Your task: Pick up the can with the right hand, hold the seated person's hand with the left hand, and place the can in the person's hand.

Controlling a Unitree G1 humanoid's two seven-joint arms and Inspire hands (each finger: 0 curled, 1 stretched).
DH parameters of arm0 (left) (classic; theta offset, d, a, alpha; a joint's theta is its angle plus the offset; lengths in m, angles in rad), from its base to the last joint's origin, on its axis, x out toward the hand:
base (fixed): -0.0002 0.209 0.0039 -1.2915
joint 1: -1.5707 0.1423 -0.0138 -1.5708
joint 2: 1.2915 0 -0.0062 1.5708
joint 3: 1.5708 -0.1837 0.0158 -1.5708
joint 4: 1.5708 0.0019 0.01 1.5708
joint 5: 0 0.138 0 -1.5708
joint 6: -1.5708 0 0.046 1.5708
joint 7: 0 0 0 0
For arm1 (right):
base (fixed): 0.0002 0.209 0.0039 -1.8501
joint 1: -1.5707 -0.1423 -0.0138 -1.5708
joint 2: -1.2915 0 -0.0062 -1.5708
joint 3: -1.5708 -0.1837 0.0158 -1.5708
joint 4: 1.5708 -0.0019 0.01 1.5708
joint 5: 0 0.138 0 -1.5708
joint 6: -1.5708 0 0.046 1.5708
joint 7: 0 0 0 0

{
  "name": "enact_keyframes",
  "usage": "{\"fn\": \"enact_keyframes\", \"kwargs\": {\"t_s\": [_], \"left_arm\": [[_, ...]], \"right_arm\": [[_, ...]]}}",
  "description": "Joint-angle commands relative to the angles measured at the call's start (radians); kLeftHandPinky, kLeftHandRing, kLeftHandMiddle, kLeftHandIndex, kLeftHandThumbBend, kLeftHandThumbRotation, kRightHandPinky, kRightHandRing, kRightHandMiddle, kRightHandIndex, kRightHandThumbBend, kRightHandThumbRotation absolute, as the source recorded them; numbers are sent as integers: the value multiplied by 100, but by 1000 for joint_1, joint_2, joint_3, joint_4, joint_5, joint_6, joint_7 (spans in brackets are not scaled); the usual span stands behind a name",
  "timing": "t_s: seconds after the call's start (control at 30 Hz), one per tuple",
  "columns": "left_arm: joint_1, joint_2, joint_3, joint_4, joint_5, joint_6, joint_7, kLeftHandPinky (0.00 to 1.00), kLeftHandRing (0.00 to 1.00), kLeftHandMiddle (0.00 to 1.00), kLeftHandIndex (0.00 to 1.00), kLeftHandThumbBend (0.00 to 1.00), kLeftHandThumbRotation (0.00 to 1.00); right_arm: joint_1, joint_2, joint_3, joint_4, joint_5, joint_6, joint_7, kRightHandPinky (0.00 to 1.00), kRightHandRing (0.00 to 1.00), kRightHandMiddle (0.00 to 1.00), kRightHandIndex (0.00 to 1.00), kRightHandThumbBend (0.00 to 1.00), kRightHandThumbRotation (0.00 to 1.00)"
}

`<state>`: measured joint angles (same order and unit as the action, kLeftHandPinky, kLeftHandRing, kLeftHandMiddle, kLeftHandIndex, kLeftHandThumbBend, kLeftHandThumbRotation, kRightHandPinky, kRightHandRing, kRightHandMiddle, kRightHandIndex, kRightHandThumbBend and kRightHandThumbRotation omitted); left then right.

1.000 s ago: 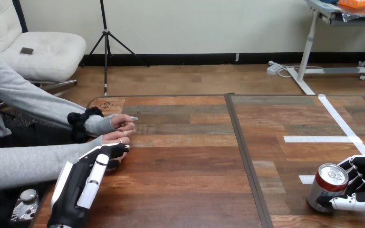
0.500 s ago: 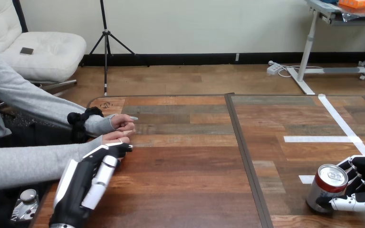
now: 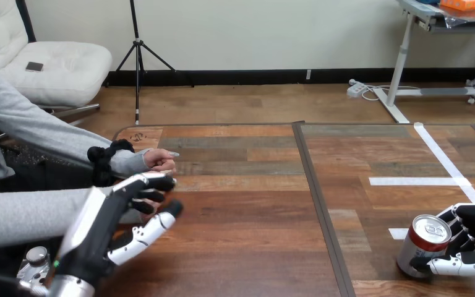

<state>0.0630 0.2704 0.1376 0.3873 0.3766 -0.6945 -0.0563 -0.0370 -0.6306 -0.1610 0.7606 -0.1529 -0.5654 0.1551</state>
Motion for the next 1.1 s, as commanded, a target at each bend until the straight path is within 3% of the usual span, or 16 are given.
{"fn": "enact_keyframes", "kwargs": {"t_s": [0.0, 0.1, 0.23, 0.47, 0.6, 0.9, 1.07], "left_arm": [[-34, 70, 46, -271, 114, 47, 75, 51, 66, 72, 70, 98, 50], [-36, 91, 59, -318, 136, 80, 69, 50, 65, 72, 71, 99, 48], [-48, 114, 71, -348, 157, 104, 74, 49, 65, 72, 71, 100, 46], [-107, 191, 87, -299, 243, 103, 144, 50, 66, 72, 72, 100, 47], [-135, 233, 83, -266, 290, 100, 200, 51, 66, 72, 72, 100, 46], [-195, 314, 58, -190, 305, 114, 251, 56, 70, 75, 74, 100, 42], [-226, 352, 36, -151, 326, 137, 273, 58, 71, 76, 75, 100, 42]], "right_arm": [[-89, 22, -2, -87, 43, 8, 9, 28, 32, 37, 44, 79, 0], [-100, 17, 9, -69, 23, -22, 0, 27, 32, 37, 44, 80, 0], [-108, 25, 11, -60, 21, -22, -7, 26, 30, 36, 43, 81, 0], [-125, 34, 18, -35, 15, -28, -12, 26, 31, 37, 43, 81, 0], [-137, 36, 23, -6, 14, -43, -12, 27, 32, 38, 43, 81, 0], [-149, 42, 32, 11, 21, -30, -5, 27, 31, 37, 43, 81, 0], [-159, 43, 36, 36, 24, -50, -2, 26, 30, 36, 43, 81, 0]]}}
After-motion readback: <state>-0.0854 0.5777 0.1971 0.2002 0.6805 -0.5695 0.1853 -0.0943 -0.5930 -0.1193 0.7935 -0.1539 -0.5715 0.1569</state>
